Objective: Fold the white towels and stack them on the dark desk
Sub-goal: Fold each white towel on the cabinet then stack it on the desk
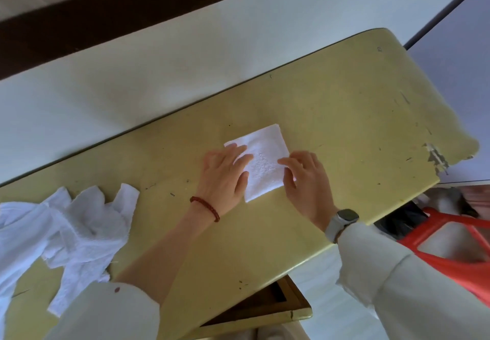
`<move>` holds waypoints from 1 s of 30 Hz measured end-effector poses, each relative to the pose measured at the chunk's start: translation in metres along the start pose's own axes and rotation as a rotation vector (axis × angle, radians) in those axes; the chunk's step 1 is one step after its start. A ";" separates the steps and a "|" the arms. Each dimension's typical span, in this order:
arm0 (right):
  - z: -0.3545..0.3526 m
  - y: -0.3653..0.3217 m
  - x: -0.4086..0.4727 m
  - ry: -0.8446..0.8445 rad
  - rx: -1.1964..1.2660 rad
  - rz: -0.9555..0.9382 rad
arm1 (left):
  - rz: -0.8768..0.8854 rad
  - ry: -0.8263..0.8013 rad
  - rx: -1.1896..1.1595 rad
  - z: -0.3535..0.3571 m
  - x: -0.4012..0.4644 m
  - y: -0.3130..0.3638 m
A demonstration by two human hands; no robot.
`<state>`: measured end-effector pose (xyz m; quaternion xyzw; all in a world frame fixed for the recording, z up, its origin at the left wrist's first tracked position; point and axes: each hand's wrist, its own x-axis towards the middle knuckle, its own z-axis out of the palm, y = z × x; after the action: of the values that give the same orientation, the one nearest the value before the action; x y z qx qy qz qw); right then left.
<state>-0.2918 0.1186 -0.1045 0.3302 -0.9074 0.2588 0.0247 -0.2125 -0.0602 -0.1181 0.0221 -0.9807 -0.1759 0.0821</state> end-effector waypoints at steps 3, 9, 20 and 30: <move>0.005 -0.015 -0.023 -0.107 -0.052 -0.146 | -0.052 -0.169 0.111 0.004 0.016 -0.009; -0.005 0.004 -0.026 -0.195 -0.202 -0.090 | -0.265 -0.116 -0.059 0.001 -0.005 0.011; -0.004 -0.008 0.006 -0.299 0.164 0.994 | -0.338 -0.082 -0.073 0.000 -0.027 0.035; -0.018 -0.034 0.014 -0.220 0.509 0.849 | -0.594 -0.182 -0.363 -0.001 -0.025 0.032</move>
<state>-0.2839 0.0972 -0.0702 -0.0470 -0.8670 0.4225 -0.2598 -0.1886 -0.0284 -0.1094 0.2754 -0.8876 -0.3648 -0.0576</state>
